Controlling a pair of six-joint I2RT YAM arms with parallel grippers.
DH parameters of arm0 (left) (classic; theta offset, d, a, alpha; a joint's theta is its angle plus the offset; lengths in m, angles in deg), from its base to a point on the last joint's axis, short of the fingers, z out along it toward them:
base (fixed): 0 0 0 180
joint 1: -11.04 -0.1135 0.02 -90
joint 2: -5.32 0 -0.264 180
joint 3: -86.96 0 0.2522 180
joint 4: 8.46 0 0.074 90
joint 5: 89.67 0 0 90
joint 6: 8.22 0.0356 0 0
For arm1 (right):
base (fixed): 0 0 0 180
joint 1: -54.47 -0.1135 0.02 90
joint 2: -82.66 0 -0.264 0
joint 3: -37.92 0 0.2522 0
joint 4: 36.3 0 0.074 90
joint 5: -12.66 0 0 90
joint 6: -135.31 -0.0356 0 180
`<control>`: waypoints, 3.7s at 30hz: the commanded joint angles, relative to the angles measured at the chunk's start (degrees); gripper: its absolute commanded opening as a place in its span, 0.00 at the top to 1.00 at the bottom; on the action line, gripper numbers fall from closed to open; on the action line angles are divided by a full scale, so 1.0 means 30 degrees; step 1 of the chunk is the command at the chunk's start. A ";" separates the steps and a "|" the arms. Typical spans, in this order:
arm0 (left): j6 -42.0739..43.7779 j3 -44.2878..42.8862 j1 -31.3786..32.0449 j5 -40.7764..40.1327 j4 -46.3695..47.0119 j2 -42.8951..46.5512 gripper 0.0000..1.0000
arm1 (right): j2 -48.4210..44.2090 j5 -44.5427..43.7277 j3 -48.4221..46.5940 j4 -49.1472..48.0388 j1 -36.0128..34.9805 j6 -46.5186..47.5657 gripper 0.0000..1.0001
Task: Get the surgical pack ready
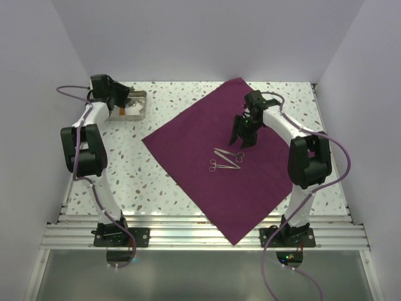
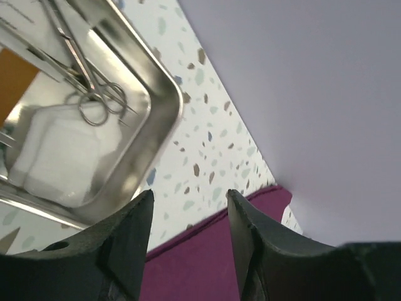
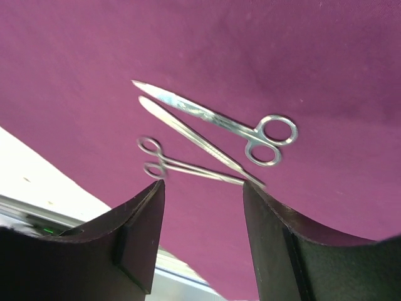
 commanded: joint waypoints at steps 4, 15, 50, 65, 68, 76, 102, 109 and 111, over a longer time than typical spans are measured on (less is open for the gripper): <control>0.7453 0.2187 0.2270 0.0813 -0.2204 0.5291 0.45 | -0.0497 -0.0645 -0.1074 0.2012 -0.1554 0.4922 0.43; 1.0185 1.1007 0.4851 0.2629 -0.2642 1.2240 0.45 | -0.0380 -0.0029 0.1061 -0.1644 -0.4690 0.7590 0.41; 1.0655 1.4235 0.4880 0.4242 -0.4225 1.5497 0.44 | 0.2841 -0.4102 -0.0106 -0.2238 -0.5013 0.8090 0.57; 1.0831 1.3737 0.4880 0.4769 -0.4049 1.4414 0.44 | 0.4423 -0.3692 -0.1424 -0.1946 -0.4574 0.8353 0.59; 1.0802 1.3649 0.4851 0.4827 -0.4049 1.4297 0.44 | 0.4775 -0.3458 -0.1483 -0.1712 -0.4574 0.8324 0.75; 1.0831 1.3619 0.4880 0.4886 -0.4107 1.4237 0.44 | 0.4249 -0.3837 -0.1628 -0.1478 -0.4457 0.8119 0.97; 0.5295 1.6374 1.0328 1.0805 0.6351 1.4150 0.40 | -0.1904 1.0956 0.1446 -1.3224 -0.4457 -0.5328 1.00; 0.4301 1.6373 1.0651 1.0394 0.7169 1.3681 0.46 | -0.2607 1.1923 0.2822 -1.5448 -0.4457 -0.6793 1.00; 0.3919 1.6607 1.0651 1.0424 0.7986 1.3593 0.53 | -0.2608 1.2302 0.3027 -1.5626 -0.4486 -0.6969 1.00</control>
